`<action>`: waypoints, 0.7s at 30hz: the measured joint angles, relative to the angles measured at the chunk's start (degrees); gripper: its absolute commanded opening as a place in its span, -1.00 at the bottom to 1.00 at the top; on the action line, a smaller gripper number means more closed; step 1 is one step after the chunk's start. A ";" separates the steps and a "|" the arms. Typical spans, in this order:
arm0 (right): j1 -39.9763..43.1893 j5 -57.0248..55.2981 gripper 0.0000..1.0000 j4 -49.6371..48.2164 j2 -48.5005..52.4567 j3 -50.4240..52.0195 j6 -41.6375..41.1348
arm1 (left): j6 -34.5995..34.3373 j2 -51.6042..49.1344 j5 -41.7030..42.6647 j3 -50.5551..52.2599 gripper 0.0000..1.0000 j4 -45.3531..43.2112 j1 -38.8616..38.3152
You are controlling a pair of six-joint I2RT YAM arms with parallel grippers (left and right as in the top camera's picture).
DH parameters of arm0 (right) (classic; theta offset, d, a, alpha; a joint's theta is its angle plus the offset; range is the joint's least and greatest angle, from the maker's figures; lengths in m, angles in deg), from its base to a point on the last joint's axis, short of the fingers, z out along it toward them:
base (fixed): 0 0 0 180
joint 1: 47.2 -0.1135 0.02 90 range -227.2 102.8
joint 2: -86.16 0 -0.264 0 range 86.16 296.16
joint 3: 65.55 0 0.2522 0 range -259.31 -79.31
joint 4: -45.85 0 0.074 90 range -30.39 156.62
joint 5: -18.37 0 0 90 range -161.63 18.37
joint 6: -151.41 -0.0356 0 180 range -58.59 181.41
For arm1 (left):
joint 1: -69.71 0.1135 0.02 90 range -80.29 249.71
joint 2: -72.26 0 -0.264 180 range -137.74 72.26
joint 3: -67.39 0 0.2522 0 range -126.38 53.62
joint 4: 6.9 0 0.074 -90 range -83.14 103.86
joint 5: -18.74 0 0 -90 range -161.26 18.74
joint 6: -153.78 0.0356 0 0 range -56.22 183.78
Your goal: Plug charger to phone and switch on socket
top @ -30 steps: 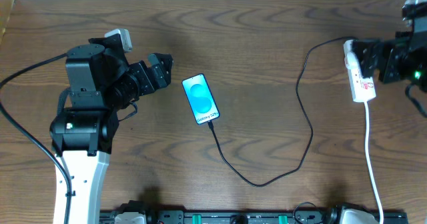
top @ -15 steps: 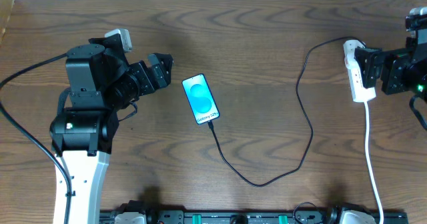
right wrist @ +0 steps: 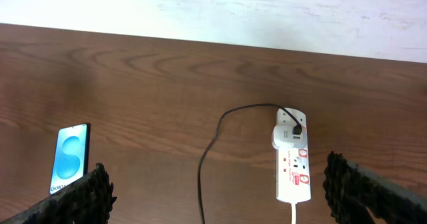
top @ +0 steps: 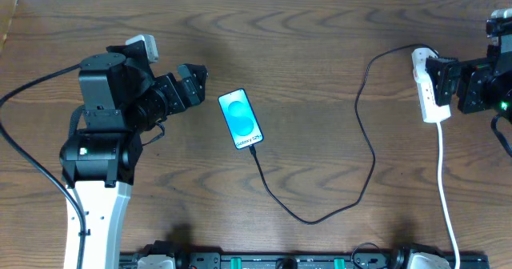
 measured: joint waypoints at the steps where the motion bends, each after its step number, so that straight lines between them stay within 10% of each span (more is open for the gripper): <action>1: 0.00 0.00 0.98 0.00 0.00 0.00 0.00 | 0.00 0.00 -0.02 0.00 0.94 0.00 0.00; 21: -0.07 -2.19 0.98 3.50 -0.09 0.02 0.59 | -0.02 0.00 -0.02 0.00 0.95 0.00 0.00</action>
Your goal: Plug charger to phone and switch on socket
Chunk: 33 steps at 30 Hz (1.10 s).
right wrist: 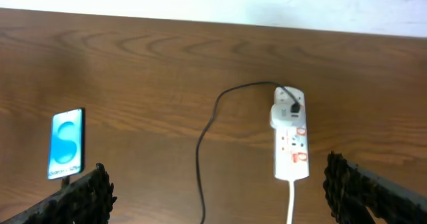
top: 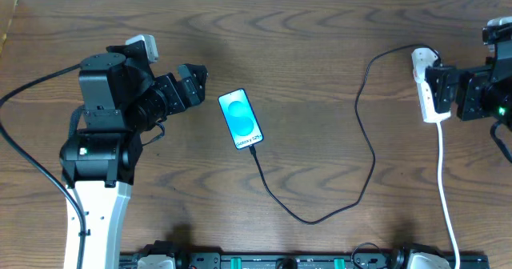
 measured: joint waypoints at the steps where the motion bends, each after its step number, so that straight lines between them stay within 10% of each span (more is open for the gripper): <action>1: -0.13 -0.22 0.99 -0.55 -0.17 0.07 0.52 | 0.02 0.00 0.02 0.00 0.94 0.00 0.00; 19: -8.15 1.33 0.99 -55.36 -43.08 60.63 12.94 | 0.00 -0.02 0.00 0.00 0.94 0.02 0.00; 33: -9.44 2.23 0.98 -64.26 -63.49 88.76 13.53 | 0.00 -0.02 0.00 0.00 0.95 0.00 0.00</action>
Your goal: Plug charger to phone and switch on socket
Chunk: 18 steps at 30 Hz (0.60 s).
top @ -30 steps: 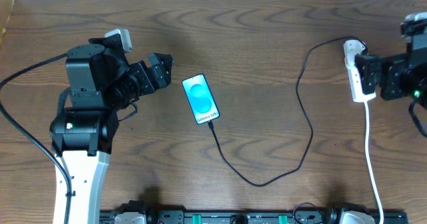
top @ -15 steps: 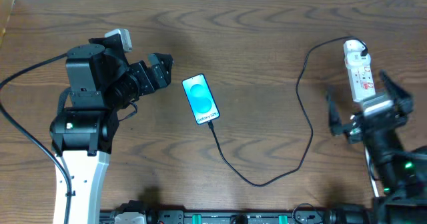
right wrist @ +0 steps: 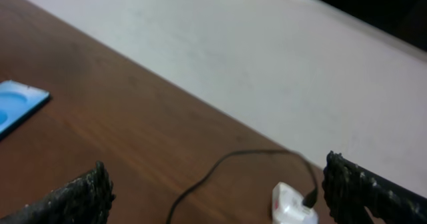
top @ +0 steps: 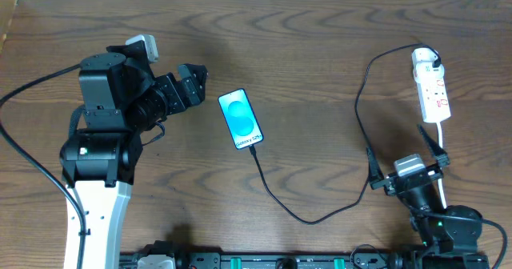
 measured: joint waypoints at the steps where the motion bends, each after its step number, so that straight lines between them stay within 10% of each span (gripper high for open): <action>1: -0.09 0.00 0.98 -0.02 -0.46 0.68 0.00 | 0.00 0.00 0.00 0.00 0.94 0.00 0.00; 18: 0.96 1.38 0.98 2.97 -4.81 6.14 -1.31 | 0.00 -0.02 0.00 0.00 0.94 0.00 0.00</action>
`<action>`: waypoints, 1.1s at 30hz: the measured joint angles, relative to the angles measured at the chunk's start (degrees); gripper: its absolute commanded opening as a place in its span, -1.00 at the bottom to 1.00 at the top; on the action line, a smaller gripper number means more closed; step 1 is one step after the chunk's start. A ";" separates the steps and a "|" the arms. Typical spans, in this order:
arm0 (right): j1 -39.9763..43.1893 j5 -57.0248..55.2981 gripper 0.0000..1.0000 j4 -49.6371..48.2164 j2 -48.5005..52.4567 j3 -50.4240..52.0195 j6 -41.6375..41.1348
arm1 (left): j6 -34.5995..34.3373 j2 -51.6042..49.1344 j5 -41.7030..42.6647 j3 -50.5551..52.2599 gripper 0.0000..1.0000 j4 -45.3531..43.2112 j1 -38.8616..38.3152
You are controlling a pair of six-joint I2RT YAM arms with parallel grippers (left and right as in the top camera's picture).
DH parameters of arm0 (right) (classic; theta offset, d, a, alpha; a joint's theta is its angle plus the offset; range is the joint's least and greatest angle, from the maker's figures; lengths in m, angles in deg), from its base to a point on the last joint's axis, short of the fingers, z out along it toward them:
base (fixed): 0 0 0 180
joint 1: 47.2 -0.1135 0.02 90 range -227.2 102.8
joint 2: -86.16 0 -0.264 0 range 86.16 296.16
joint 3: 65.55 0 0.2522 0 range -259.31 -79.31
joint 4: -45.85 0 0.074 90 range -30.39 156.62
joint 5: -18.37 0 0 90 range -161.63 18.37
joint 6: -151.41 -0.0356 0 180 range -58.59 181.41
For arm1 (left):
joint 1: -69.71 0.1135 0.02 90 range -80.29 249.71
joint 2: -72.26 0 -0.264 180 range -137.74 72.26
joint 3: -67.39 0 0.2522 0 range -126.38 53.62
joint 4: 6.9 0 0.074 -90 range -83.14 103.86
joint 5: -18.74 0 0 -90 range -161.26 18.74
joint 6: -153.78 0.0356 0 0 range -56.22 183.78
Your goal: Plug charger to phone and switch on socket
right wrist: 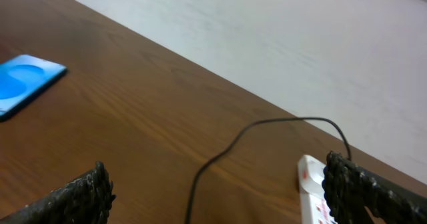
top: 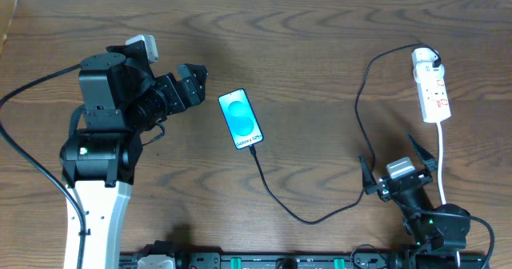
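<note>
The phone [top: 241, 119] lies face up left of centre, its blue screen lit, and it shows at the left edge of the right wrist view as the phone [right wrist: 27, 81]. A black cable [top: 314, 218] runs from the phone's near end in a loop to a white charger in the far end of the white power strip [top: 430, 86]. The power strip [right wrist: 313, 194] has red switches. My right gripper [top: 398, 170] stands open near the front right of the table, well short of the strip, with nothing between its fingers. My left gripper [top: 194, 74] sits left of the phone, apart from it, and looks shut.
The strip's white lead [top: 442, 169] runs toward the table's front edge just right of my right gripper. A pale wall [right wrist: 267, 31] borders the table's far side. The left arm's body [top: 104, 125] fills the left part of the table.
My right gripper has shifted a little to the left near the front edge. Its camera now takes in more of the table, with the phone and the strip in view. Nothing else moved.
My right gripper was open over the power strip at the far right, and still there a moment later. Then it stood far back near the table's front right edge, where it remains. The phone stayed lit with the cable in it, and the left arm stayed still.
</note>
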 measured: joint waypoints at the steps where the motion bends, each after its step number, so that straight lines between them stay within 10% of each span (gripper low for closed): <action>1: 0.44 -0.17 0.99 0.02 0.00 0.00 0.00 | 0.00 0.00 0.00 0.00 0.94 0.00 0.00; 33: 1.70 -16.65 0.99 -2.56 -0.15 1.92 -18.49 | 0.00 0.00 0.00 0.00 0.94 0.00 0.00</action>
